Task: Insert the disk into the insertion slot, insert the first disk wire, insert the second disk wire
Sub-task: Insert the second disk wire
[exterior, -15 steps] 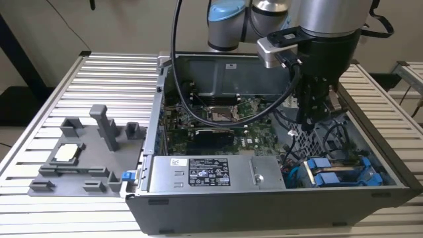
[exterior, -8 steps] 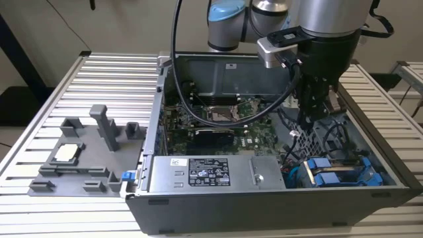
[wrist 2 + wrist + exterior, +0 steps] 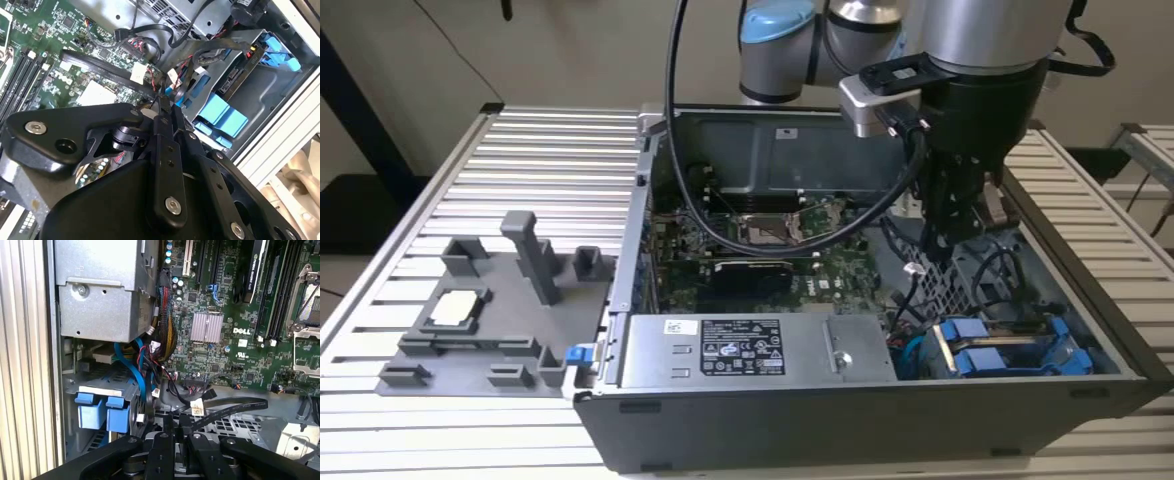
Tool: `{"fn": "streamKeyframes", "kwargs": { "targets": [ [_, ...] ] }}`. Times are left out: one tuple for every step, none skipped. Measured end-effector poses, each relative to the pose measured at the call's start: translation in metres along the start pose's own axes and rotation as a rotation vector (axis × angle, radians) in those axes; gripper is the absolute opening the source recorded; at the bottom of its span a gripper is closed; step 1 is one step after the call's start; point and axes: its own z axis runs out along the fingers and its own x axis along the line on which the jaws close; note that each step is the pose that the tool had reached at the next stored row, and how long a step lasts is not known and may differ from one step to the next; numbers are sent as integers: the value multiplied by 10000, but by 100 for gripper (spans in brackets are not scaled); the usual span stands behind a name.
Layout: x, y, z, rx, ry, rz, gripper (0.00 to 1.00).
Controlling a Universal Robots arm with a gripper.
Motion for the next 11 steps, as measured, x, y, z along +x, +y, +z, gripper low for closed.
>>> {"fn": "streamKeyframes", "kwargs": {
  "targets": [
    [0,0,0,0,0,1,16],
    [0,0,0,0,1,3,16],
    [0,0,0,0,0,5,16],
    [0,0,0,-1,1,6,16],
    [0,0,0,0,1,7,16],
    [0,0,0,-1,2,9,16],
    [0,0,0,-1,2,10,16],
    [0,0,0,-1,2,12,16],
    [0,0,0,-1,3,13,16],
    [2,0,0,-2,2,14,16],
    [10,-3,1,-7,3,13,16]
  ]
}}
